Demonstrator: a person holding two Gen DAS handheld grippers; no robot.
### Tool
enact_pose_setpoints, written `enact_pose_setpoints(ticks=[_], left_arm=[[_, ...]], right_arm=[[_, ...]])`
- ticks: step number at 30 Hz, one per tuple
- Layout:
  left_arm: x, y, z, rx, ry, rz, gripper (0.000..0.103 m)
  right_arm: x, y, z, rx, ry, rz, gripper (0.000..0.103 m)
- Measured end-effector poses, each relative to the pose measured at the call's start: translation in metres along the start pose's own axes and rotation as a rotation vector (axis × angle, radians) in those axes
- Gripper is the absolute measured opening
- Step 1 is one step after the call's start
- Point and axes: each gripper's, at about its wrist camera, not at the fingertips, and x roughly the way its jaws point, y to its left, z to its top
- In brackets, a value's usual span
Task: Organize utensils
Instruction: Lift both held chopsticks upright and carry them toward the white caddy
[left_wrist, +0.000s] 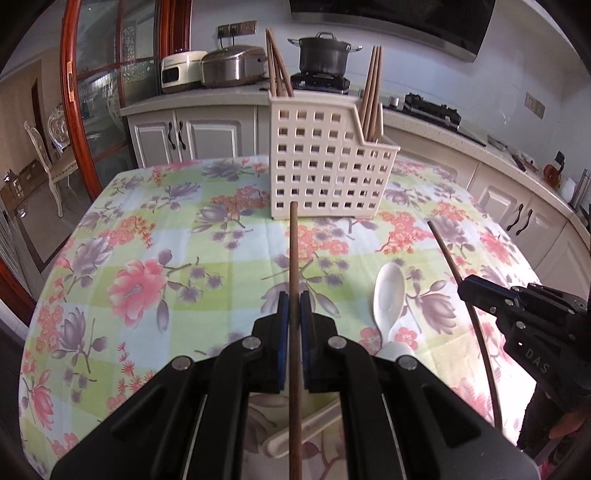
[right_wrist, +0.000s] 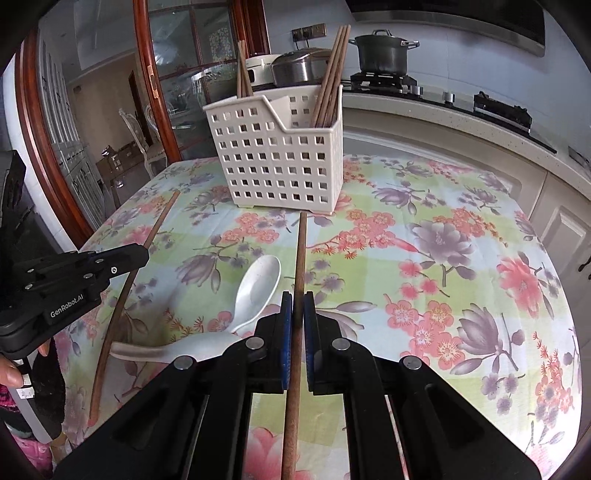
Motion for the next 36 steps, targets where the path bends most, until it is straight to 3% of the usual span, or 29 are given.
enact_pose_setpoints(ticks=[16, 36], left_arm=[[-0.074, -0.009, 0.007, 0.025, -0.145, -0.008, 0.006], [-0.106, -0.021, -0.001, 0.060, -0.211, -0.004, 0.006]], right_arm=[[-0.065, 0.025, 0.019, -0.055, -0.150, 0.014, 0.006], [-0.109, 0.031, 0.018, -0.079, -0.225, 0.016, 0.006]])
